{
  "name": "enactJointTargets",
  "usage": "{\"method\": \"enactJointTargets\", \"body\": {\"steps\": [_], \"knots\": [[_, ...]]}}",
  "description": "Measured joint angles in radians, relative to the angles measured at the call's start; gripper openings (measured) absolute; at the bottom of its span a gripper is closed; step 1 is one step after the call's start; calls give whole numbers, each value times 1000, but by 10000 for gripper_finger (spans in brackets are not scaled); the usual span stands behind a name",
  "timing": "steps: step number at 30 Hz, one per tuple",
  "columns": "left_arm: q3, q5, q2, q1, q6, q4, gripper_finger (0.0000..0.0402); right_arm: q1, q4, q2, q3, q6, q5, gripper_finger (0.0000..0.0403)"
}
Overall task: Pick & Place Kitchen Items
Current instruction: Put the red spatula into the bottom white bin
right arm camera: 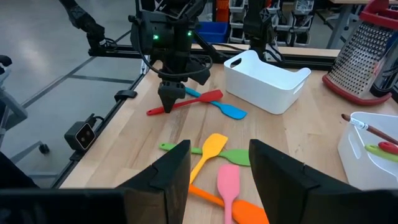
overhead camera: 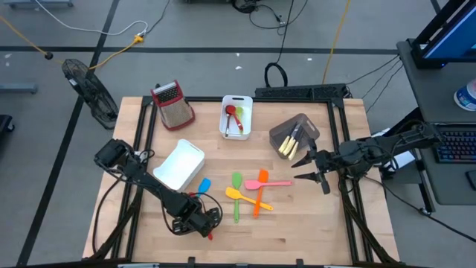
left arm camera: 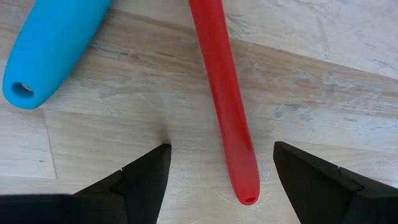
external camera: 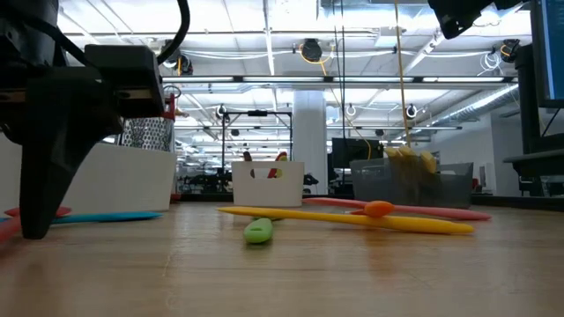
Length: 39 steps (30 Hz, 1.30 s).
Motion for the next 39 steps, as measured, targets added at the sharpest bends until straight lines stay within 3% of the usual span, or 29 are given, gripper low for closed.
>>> {"method": "enactJointTargets", "body": {"steps": [19,39], "knots": [[-2,-6,0,1,-6,-53,271,0,0,0,0,2,0,155],[2,-43,29,9,-27,-41,25,0,0,0,0,10,4,155]]}}
